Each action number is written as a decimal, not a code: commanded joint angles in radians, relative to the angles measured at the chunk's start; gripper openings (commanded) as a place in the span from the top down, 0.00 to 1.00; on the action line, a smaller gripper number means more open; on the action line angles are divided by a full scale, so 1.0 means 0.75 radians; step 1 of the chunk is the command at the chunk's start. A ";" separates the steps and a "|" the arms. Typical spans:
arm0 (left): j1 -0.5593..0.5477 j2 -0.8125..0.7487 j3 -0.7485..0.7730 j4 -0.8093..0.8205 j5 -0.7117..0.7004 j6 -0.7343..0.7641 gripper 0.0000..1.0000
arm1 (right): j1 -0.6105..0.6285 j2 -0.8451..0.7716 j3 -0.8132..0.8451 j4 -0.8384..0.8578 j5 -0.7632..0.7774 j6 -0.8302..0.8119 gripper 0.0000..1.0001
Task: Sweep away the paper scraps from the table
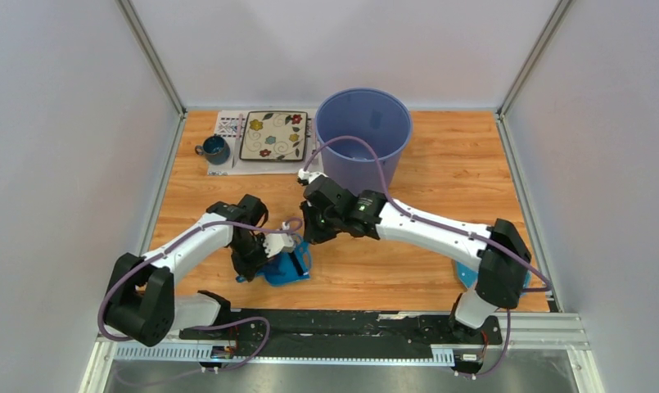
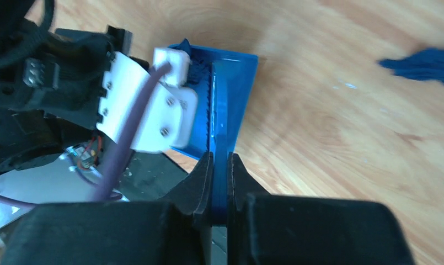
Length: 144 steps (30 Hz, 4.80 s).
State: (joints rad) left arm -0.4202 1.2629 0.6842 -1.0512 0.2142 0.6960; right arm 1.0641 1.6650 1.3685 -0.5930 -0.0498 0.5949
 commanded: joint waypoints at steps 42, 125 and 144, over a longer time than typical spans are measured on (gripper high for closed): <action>-0.311 0.834 2.041 0.529 -1.019 0.120 1.00 | -0.196 -0.794 -0.485 -0.324 0.337 -0.116 1.00; 0.026 0.032 0.037 0.226 -0.273 -0.010 1.00 | -0.026 -0.015 0.331 -0.187 0.409 -0.556 1.00; 0.026 0.159 0.155 0.201 -0.265 -0.028 1.00 | -0.151 0.355 0.409 -0.240 0.243 -0.421 1.00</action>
State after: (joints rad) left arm -0.3981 1.3705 0.7593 -0.8940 0.0135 0.6628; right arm 0.9268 1.8999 1.6192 -0.7403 0.2440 0.2104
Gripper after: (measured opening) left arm 0.047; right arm 0.081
